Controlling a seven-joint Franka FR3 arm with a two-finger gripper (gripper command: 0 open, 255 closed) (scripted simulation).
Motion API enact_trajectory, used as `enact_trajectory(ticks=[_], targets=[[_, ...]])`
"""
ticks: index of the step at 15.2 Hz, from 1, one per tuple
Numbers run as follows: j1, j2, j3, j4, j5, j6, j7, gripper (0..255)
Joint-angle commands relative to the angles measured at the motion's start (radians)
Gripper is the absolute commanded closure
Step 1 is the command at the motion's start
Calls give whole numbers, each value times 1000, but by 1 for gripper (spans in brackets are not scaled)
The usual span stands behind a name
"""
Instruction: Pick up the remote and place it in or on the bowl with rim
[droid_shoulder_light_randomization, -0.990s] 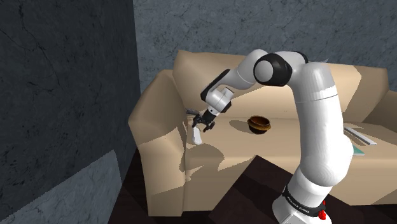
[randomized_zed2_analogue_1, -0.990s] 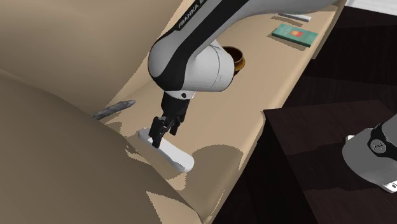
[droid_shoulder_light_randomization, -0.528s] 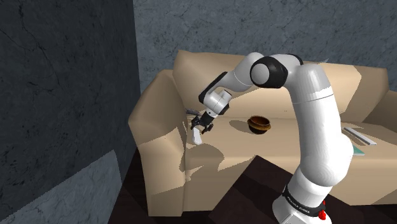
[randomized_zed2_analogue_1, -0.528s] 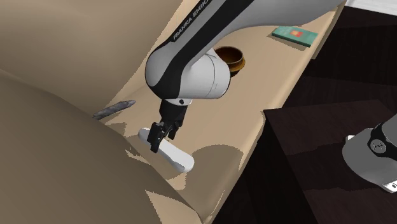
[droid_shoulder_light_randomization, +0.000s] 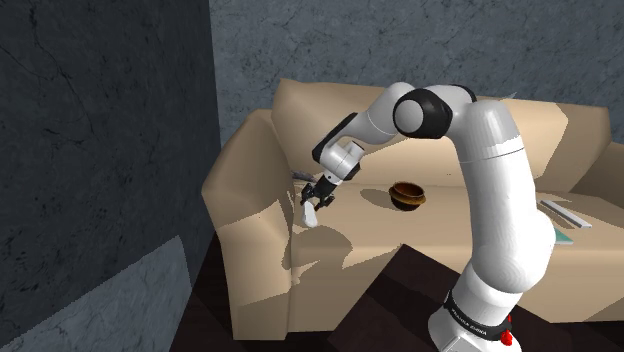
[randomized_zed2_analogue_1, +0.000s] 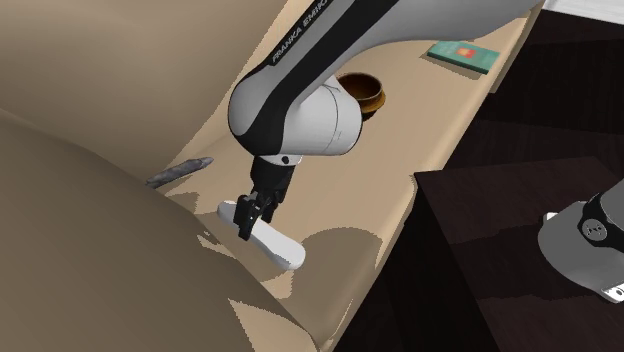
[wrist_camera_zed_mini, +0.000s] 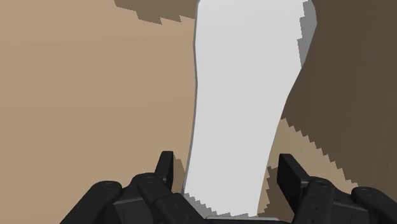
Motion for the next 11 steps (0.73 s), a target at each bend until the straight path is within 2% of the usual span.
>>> enact_trajectory(ticks=[1,5,11], targets=[[0,0,0,0,-1,0,0,255],[0,1,0,0,0,0,-1,255],[20,-67,-27,-25,-55,-30,60,255]])
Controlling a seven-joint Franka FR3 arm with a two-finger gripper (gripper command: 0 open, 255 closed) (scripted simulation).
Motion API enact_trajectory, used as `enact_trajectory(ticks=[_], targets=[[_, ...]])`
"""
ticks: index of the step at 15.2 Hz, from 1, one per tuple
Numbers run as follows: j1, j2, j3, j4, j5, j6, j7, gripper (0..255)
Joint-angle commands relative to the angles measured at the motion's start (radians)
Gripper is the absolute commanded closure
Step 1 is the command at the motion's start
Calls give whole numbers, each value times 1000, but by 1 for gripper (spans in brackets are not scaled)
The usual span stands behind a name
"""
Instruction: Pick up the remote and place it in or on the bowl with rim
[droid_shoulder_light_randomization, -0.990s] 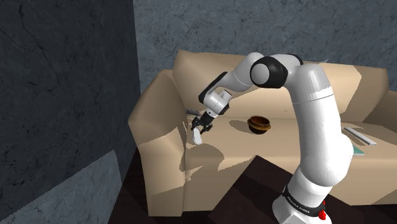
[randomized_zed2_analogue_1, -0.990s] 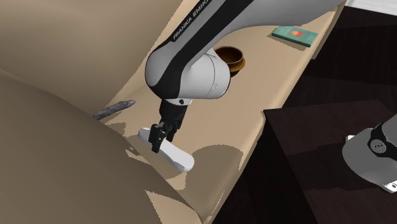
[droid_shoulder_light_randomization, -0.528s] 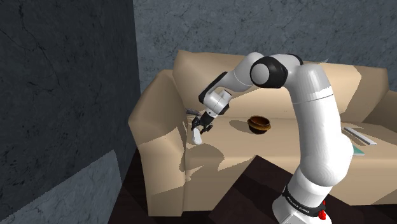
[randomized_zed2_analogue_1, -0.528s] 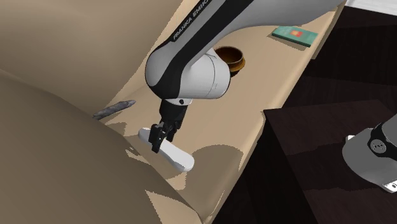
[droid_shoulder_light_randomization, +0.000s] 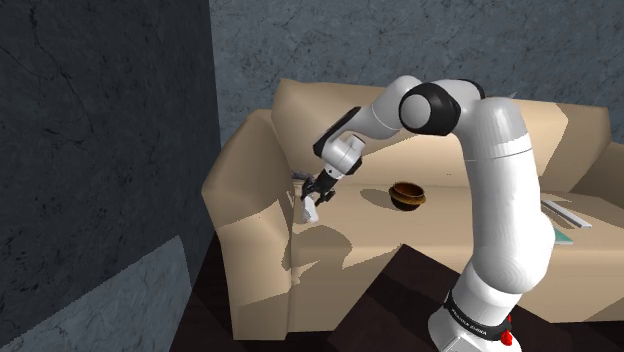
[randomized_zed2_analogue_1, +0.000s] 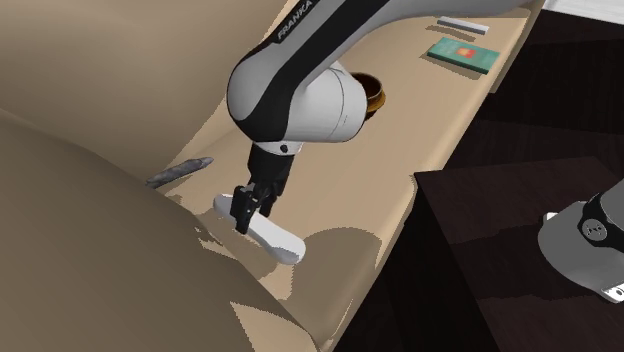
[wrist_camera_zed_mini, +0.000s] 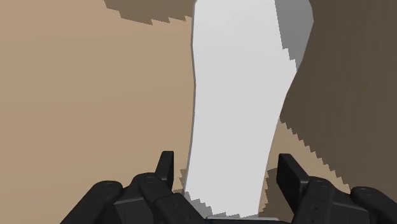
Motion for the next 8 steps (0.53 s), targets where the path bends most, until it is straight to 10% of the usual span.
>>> enact_trajectory(ticks=[1,8], targets=[[6,-22,-9,-7,-18,-10,19,255],[27,-96,-40,-25,-85,-49,91,255]])
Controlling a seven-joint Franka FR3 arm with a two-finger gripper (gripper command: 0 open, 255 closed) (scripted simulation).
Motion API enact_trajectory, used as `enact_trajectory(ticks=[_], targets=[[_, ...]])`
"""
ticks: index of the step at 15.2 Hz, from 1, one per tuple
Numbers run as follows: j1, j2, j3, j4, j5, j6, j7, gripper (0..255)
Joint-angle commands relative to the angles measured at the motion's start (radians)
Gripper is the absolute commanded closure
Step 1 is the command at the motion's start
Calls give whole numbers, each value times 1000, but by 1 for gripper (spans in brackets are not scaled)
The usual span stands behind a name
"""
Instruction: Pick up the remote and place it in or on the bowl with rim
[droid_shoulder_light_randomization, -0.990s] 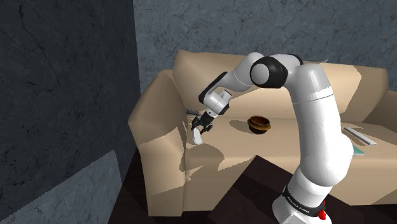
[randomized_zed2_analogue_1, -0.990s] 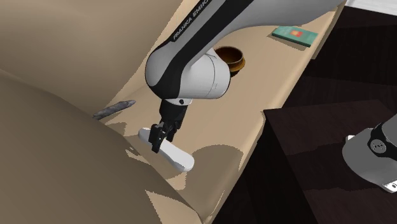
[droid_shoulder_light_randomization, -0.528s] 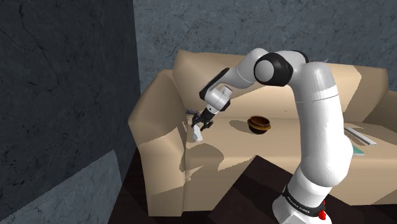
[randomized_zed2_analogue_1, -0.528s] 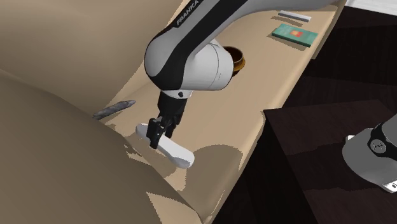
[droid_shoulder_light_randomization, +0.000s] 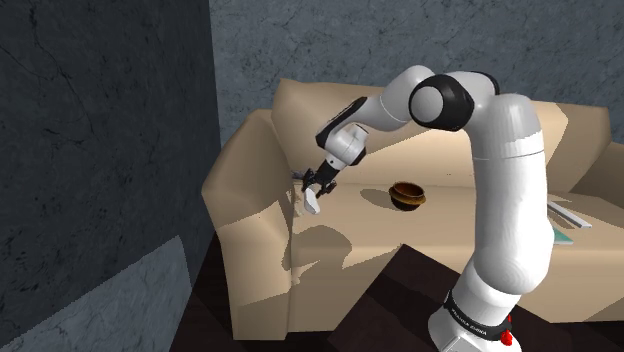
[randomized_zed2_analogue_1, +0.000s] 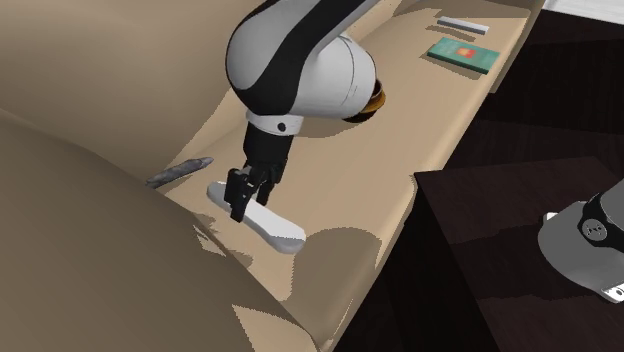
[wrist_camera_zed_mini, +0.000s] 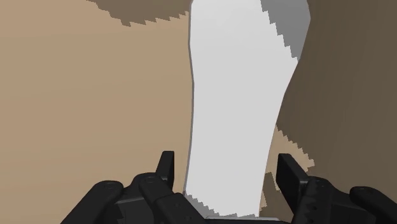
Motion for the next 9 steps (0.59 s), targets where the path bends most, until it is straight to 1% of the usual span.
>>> enact_trajectory(ticks=[1,9], targets=[[7,-22,-9,-5,-20,-11,22,255],[27,-100,-40,-11,-99,-61,105,255]])
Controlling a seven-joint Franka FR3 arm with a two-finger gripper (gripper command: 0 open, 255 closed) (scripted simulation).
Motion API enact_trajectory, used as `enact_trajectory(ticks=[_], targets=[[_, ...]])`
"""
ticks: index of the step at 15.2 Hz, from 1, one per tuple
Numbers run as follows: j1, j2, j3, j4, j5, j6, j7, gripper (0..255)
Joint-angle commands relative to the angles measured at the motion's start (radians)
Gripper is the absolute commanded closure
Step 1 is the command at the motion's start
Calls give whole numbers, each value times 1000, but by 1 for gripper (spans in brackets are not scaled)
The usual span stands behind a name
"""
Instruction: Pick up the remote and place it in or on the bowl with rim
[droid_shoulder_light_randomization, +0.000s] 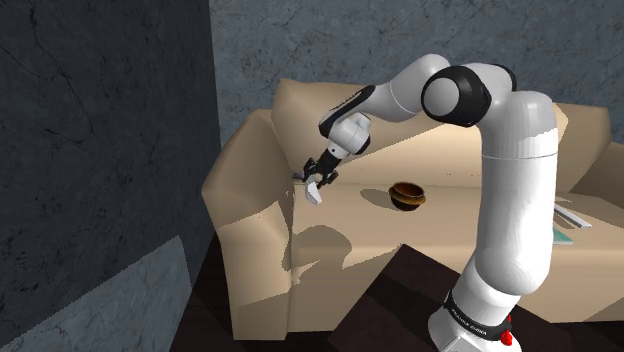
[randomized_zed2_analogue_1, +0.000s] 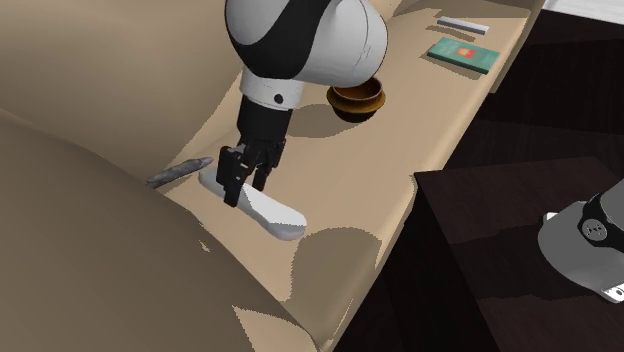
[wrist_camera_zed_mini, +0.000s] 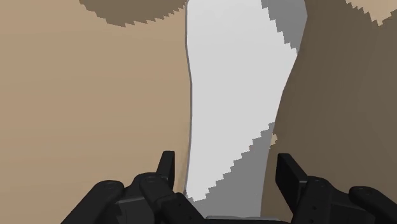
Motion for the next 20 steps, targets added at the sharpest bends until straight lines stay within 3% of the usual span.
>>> enact_trajectory(ticks=[1,18,20], targets=[[4,-19,-8,0,-20,-14,21,255],[30,-151,-53,37,-170,-137,181,255],[4,-173,-70,12,-171,-155,142,255]])
